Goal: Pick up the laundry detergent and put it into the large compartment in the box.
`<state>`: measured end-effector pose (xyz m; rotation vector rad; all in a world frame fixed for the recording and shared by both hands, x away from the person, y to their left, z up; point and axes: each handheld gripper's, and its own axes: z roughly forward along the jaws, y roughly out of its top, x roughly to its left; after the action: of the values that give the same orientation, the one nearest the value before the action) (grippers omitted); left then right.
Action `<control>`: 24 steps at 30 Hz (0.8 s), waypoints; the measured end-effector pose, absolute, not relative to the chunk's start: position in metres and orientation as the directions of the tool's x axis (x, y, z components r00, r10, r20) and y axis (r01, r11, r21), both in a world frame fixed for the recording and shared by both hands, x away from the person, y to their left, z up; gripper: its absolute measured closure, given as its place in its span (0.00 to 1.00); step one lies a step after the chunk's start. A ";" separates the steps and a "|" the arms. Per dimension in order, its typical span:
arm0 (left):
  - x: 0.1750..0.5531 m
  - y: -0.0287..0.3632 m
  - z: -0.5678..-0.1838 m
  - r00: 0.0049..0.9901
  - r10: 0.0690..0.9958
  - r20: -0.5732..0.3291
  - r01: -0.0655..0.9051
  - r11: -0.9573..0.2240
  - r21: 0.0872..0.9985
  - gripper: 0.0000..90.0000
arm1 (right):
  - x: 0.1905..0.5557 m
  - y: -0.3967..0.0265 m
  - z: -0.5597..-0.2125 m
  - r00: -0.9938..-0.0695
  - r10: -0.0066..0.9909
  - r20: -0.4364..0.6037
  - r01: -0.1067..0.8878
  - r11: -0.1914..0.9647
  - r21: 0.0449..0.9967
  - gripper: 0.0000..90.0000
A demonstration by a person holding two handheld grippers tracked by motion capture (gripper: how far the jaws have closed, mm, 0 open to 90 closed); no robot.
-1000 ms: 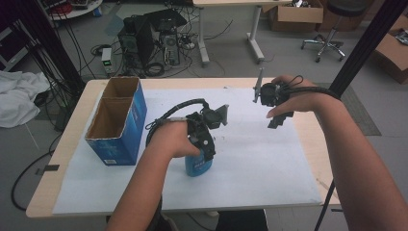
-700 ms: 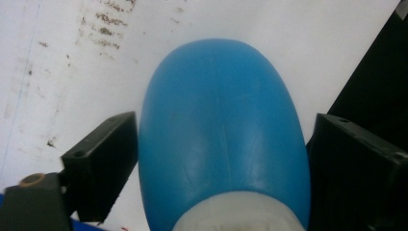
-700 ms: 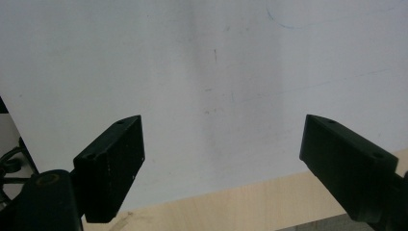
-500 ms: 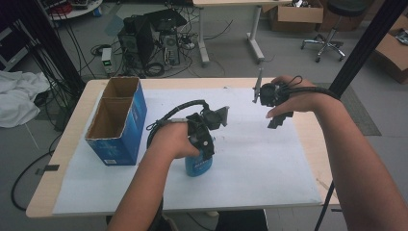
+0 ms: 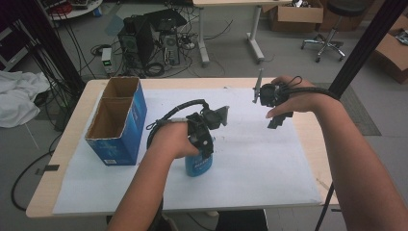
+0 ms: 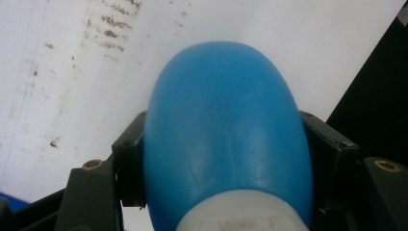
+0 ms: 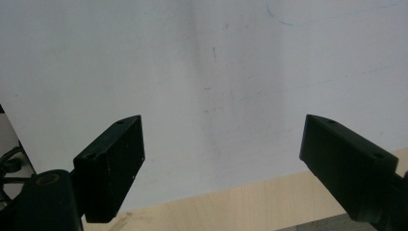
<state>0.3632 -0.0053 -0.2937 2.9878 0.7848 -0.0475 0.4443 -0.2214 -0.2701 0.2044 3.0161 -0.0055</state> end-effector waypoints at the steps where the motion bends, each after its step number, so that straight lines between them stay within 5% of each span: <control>1: 0.363 -0.005 -0.294 0.870 0.490 -0.045 0.492 -0.870 0.041 0.35 | 0.444 -0.222 -0.270 -0.984 0.135 -0.118 0.135 0.991 0.005 0.18; 24: 0.361 -0.009 -0.297 0.860 0.510 0.018 0.510 -0.860 0.014 0.43 | 0.446 -0.224 -0.273 -0.983 0.143 -0.113 0.141 0.990 0.021 0.18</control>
<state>0.3613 -0.0090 -0.2965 3.0214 0.8282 0.0335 0.4464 -0.2236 -0.2728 0.2162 3.0198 0.0200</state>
